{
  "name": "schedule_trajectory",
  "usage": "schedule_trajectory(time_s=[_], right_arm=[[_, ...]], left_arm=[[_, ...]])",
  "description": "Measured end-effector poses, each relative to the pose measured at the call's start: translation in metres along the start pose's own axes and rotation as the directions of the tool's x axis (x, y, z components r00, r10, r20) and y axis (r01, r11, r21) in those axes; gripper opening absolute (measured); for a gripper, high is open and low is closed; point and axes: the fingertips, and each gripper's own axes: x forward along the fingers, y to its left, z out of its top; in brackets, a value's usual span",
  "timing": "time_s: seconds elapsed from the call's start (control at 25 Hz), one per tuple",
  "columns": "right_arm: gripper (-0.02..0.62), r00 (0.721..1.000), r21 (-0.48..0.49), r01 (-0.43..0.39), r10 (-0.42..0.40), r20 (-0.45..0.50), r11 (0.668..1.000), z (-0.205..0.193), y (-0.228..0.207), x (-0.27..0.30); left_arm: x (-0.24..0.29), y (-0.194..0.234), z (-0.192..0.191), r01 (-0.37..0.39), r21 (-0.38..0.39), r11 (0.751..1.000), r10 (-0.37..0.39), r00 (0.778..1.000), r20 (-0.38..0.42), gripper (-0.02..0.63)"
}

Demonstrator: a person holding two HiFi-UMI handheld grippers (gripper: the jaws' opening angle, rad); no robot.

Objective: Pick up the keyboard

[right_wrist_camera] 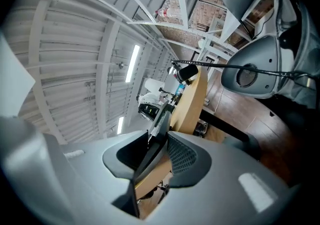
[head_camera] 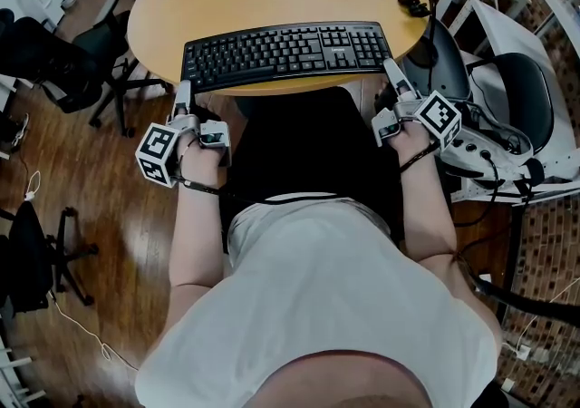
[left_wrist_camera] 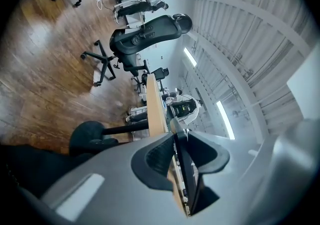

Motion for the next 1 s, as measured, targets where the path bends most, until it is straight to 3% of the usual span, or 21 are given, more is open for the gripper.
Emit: schedule_trajectory(time_s=[0.24, 0.6, 0.84, 1.0], right_arm=[[0.124, 0.996, -0.071, 0.082, -0.085, -0.038, 0.994, -0.005, -0.009, 0.000], [0.150, 0.997, -0.152, 0.069, -0.073, -0.021, 0.986, -0.001, -0.007, 0.002], [0.170, 0.995, -0.179, 0.091, -0.081, 0.063, 0.980, 0.018, -0.012, -0.011], [0.119, 0.980, -0.232, 0.137, -0.098, 0.173, 0.963, 0.045, -0.008, -0.028]], left_arm=[[0.002, 0.010, -0.001, -0.018, 0.024, 1.000, 0.018, 1.000, -0.006, 0.311], [0.001, 0.007, 0.003, -0.007, 0.097, 0.995, 0.007, 1.000, -0.002, 0.333], [-0.013, -0.001, 0.019, 0.016, 0.151, 0.988, -0.027, 0.997, 0.072, 0.385], [-0.027, -0.010, 0.040, -0.005, 0.216, 0.976, -0.032, 0.986, 0.165, 0.385]])
